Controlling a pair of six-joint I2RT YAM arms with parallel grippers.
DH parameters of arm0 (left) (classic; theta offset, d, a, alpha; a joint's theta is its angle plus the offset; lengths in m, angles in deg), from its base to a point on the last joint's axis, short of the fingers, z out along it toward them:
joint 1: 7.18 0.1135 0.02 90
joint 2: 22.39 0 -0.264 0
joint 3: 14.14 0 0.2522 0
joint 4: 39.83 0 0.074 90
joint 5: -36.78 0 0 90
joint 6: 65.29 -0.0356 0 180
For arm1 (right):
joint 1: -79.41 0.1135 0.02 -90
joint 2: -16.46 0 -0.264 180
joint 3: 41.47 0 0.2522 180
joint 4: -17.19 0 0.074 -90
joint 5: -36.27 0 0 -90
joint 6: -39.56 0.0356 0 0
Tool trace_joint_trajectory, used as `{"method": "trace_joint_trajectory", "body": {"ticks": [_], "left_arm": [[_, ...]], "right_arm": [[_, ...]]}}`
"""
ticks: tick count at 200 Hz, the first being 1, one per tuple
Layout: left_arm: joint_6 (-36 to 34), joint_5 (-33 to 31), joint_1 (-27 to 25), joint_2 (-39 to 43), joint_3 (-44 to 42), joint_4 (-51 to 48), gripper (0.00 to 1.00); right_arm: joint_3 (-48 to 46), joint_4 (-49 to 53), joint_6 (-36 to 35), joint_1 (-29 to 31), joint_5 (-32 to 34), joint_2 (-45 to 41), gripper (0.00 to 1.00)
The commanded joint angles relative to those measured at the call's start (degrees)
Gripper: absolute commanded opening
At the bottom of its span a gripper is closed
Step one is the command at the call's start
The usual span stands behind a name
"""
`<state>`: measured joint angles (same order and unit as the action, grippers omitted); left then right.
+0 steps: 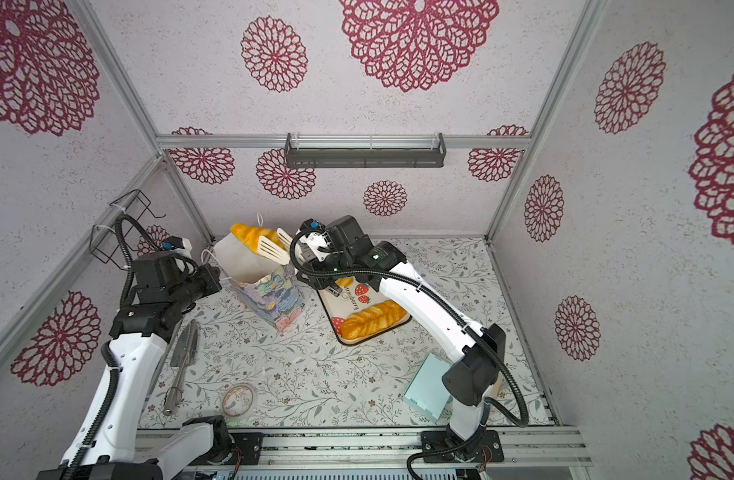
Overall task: Place the fake bread into the paper bag
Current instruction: 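Carry the croissant in the tongs over the paper bag mouth, then open the tongs over the bag to drop the croissant inside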
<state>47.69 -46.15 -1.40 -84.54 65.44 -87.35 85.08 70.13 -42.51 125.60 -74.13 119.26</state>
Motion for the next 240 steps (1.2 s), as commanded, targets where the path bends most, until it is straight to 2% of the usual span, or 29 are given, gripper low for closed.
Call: {"method": "trace_joint_trajectory", "body": {"ticks": [1, 88, 164, 240], "left_arm": [[0.2, 0.1, 0.5, 1.1, -0.4, 0.5, 0.13], [0.1, 0.2, 0.5, 1.1, -0.5, 0.5, 0.13], [0.1, -0.2, 0.5, 1.0, -0.5, 0.4, 0.13], [0.1, 0.0, 0.5, 0.9, -0.4, 0.4, 0.13]], "right_arm": [[4.6, -2.3, -1.0, 1.0, -1.8, 0.5, 0.44], [11.8, -2.3, -0.2, 1.7, -2.3, 7.6, 0.44], [13.4, -1.0, 0.0, 1.7, -1.4, 10.5, 0.45], [12.3, -0.8, 0.4, 1.8, -0.2, 10.2, 0.56]]}}
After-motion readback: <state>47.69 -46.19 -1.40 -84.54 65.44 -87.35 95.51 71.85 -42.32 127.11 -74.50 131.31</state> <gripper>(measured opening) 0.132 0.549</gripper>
